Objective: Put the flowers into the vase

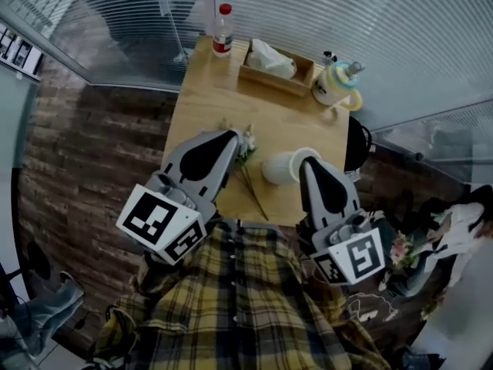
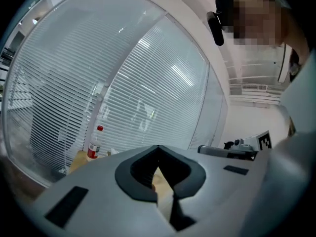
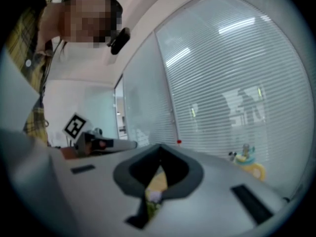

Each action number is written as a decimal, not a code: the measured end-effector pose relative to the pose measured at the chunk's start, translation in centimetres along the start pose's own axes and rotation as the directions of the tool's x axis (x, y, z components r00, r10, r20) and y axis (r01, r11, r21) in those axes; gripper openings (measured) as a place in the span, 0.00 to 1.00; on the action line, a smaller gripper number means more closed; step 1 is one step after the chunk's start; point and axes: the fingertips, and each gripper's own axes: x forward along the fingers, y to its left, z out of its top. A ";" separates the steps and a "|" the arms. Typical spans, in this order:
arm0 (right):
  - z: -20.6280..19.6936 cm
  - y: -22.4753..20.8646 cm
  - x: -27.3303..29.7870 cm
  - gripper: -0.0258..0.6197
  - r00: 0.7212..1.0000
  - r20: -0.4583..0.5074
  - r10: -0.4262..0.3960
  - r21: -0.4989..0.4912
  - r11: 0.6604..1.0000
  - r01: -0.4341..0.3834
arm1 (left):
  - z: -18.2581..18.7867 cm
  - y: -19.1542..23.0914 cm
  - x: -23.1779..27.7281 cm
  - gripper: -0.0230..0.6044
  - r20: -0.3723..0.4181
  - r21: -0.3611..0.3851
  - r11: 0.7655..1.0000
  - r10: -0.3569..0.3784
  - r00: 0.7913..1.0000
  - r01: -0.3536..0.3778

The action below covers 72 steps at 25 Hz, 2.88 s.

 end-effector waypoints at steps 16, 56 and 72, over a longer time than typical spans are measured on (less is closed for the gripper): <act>1.5 -1.9 0.4 0.06 1.000 -0.010 0.010 -0.024 1.000 -0.011 | -0.5 0.4 1.0 0.06 -0.011 -0.027 0.997 0.071 0.997 -0.072; -2.7 -8.4 -1.3 0.06 0.997 -0.047 0.063 0.087 0.995 -0.059 | -20.0 2.6 -0.6 0.30 -0.496 -0.219 0.888 0.255 0.830 -0.404; -5.2 -9.7 -1.9 0.06 0.990 -0.133 0.048 0.099 0.994 -0.035 | -30.1 4.8 0.0 0.30 -0.627 -0.359 0.776 0.211 0.749 -0.519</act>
